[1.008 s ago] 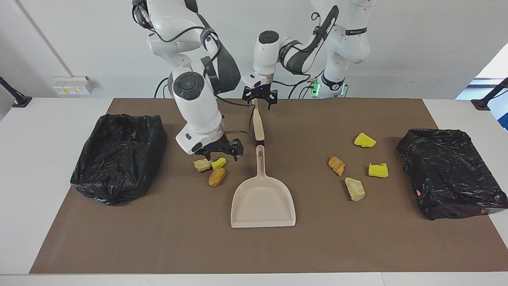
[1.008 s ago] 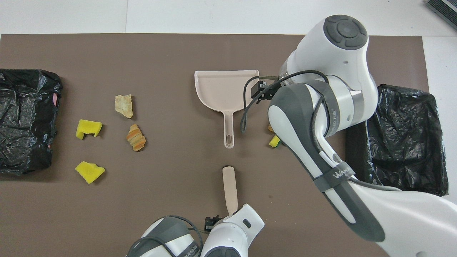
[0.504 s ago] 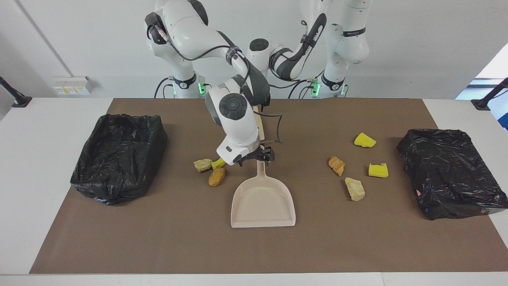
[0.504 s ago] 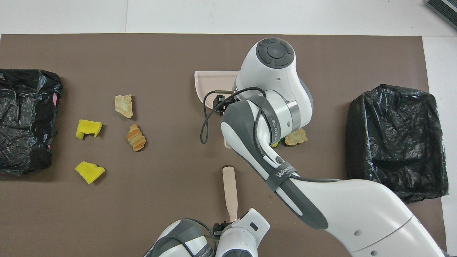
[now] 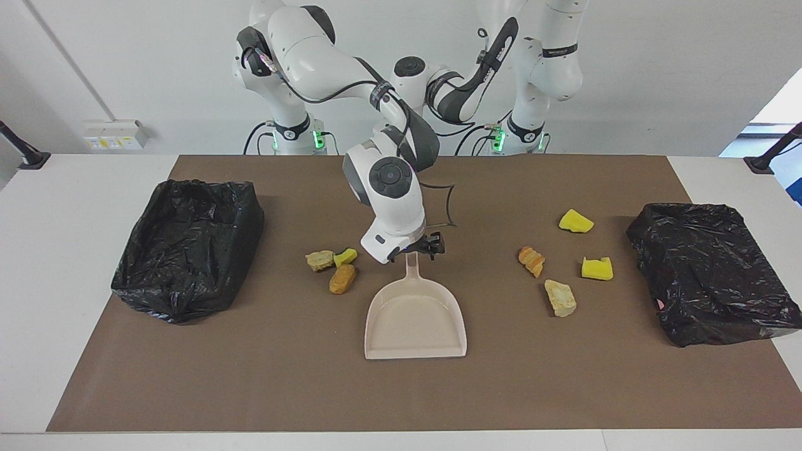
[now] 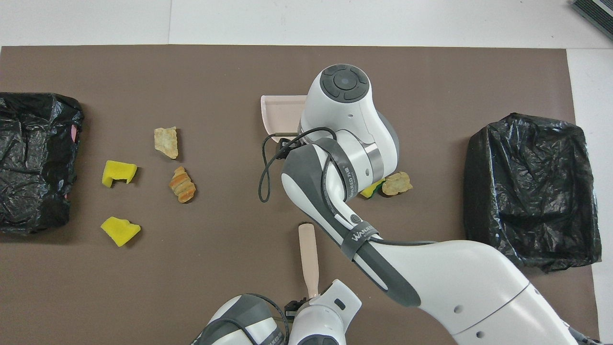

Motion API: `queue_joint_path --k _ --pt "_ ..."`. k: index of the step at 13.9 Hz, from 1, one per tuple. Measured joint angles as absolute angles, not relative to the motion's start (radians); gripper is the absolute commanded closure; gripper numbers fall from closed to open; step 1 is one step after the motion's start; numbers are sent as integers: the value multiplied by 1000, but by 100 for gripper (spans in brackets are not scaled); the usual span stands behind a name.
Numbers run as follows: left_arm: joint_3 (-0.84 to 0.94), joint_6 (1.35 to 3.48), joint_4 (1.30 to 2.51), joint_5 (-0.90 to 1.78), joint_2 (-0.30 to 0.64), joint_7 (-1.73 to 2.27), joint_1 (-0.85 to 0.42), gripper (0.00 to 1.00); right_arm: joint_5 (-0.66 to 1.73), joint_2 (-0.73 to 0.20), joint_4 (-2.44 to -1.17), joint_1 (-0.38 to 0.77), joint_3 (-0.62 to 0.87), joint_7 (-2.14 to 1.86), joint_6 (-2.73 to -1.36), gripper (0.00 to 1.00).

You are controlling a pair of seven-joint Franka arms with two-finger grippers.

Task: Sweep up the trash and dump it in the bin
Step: 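Grasp the dustpan handle with the right gripper while the left gripper grasps the brush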

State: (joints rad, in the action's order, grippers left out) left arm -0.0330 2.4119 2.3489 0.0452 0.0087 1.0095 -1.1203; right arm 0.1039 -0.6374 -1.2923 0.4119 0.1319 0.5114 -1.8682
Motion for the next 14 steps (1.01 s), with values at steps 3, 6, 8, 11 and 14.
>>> queue_joint_path --k 3,6,8,11,14 --pt "-34 2395 2349 45 7 1015 -1120 53 99 -639 -1315 423 133 511 -1868 13" --pt "-38 2374 2349 45 1 1015 -1120 63 97 -639 -1326 435 133 511 -1868 61" --pt "-40 2359 2349 45 -8 1016 -1120 100 96 -639 -1334 435 132 511 -1868 100" --pt "-40 2343 2348 45 -14 1019 -1120 100 96 -639 -1335 435 130 511 -1868 100" --pt "-46 2295 2337 45 -19 1019 -1114 100 92 -639 -1335 433 130 511 -1866 100"
